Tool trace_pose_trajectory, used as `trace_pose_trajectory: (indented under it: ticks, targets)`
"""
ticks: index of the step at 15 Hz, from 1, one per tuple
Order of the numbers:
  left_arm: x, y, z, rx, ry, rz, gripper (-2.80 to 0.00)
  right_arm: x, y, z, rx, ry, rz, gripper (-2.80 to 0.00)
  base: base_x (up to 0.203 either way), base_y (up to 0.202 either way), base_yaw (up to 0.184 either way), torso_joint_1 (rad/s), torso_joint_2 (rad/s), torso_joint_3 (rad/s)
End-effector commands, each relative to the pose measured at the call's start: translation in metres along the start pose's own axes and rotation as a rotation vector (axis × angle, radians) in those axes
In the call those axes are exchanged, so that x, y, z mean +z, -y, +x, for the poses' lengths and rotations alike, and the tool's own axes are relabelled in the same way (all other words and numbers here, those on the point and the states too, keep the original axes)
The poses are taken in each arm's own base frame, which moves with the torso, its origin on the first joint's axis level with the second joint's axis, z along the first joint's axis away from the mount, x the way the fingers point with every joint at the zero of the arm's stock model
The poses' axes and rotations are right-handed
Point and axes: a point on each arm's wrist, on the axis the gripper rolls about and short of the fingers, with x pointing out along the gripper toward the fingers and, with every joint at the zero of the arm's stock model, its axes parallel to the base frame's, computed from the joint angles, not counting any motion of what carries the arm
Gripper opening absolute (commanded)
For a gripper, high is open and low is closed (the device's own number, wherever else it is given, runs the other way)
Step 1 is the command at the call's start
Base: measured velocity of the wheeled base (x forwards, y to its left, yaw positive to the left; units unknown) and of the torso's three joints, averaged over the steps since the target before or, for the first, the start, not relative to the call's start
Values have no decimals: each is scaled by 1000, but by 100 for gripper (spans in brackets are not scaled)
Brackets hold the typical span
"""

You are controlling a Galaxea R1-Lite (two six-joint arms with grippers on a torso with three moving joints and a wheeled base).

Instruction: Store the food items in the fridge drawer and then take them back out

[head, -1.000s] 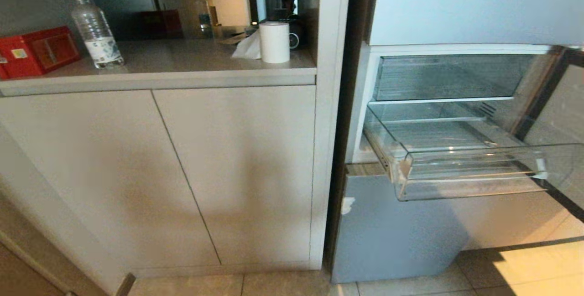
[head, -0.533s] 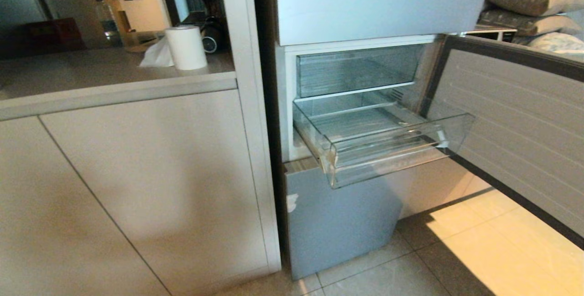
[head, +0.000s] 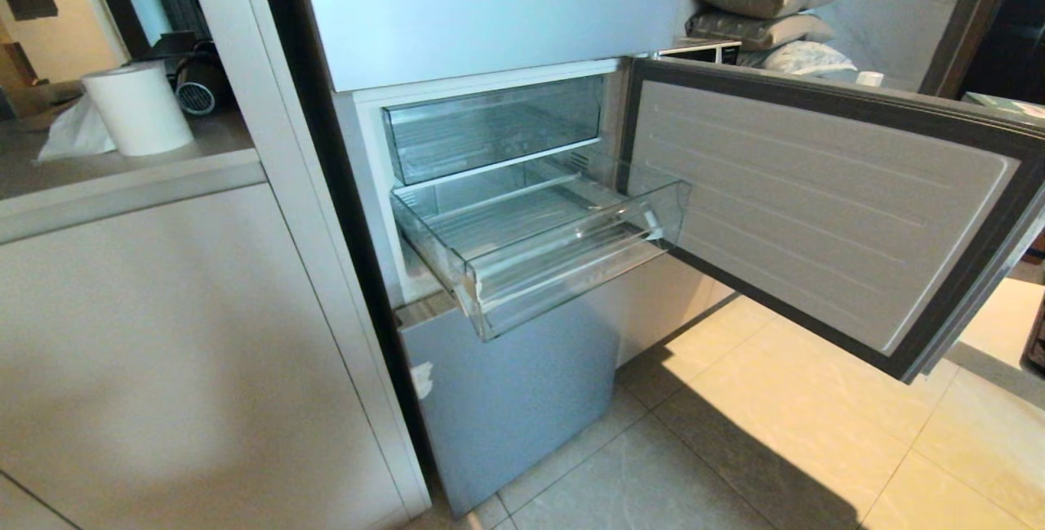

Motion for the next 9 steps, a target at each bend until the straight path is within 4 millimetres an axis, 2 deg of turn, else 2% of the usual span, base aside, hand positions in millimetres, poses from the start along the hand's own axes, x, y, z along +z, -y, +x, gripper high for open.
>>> trace_pose_trajectory:
  ticks: [1,3,5,9]
  targets:
    - [0,0,0,0,-2,0,-280,1,0,3,0,-37,-1,-280,0,0,0,0,0,0]
    - [0,0,0,0,-3,0,-280,12,1,13,-35,-115,27,-280,0,0,0,0,0,0]
    - [0,0,0,0,-1,0,-280,31,3,32,-112,-188,112,-280,0,0,0,0,0,0]
    - [0,0,0,0,-2,0,-280,73,19,94,-391,-314,232,-280,0,0,0,0,0,0]
